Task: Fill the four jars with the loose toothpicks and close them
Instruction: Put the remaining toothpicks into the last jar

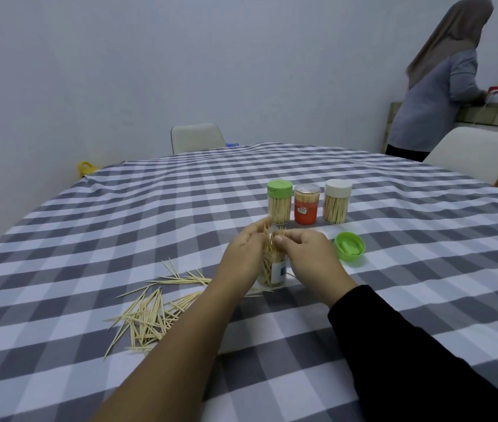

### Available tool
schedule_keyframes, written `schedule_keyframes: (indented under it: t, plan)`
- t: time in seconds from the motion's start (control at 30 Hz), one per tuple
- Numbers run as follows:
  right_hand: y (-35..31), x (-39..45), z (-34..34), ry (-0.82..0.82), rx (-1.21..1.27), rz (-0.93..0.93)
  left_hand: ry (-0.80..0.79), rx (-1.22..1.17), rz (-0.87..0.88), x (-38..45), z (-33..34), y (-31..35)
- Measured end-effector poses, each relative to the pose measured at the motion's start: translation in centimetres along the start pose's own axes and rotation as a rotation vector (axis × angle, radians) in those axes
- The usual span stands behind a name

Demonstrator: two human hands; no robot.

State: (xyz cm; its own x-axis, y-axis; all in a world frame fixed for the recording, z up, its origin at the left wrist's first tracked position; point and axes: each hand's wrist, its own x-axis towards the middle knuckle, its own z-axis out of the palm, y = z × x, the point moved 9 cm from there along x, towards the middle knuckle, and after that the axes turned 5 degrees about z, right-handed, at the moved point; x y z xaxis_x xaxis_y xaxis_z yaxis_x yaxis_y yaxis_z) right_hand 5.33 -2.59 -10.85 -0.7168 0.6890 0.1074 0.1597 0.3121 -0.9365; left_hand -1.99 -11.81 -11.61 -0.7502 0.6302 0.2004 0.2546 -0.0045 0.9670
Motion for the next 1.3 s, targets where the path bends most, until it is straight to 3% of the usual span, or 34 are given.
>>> schedule_keyframes:
  t: [0.27,0.37,0.47,0.67,0.8,0.93,1.03,1.17,1.3]
  plan:
    - [-1.2,-0.5,0.7,-0.007,-0.07,-0.193,-0.029,0.13,0.029,0.1,-0.6,0.0]
    - [-1.6,-0.8,1.9,-0.07,-0.243,-0.312,-0.195,0.137,-0.002,0.3,0.0,-0.9]
    - [-2.1,-1.1,2.3,-0.064,-0.306,-0.418,-0.316,0.351,0.052,0.2,0.4,-1.2]
    - [-3.0,-1.9,1.9,0.016,-0.3,-0.571,-0.274,0.434,0.111,0.4,0.1,-1.0]
    - [-2.0,-1.0,1.4,0.1,-0.307,-0.448,-0.279,0.408,0.135,0.5,-0.2,-1.1]
    - [-1.7,-0.9,2.6,-0.036,-0.441,-0.423,-0.261,0.42,0.159,0.6,-0.3,-1.0]
    - [-1.6,-0.8,1.9,-0.073,-0.344,-0.378,-0.262,0.452,0.156,0.6,-0.3,-1.0]
    - [-0.7,-0.1,-0.2,-0.043,-0.111,-0.211,-0.343,0.525,0.057,0.4,-0.6,-1.3]
    - [2.1,1.4,-2.7,0.054,-0.346,0.073,-0.361,0.545,-0.032,0.2,-1.5,-1.6]
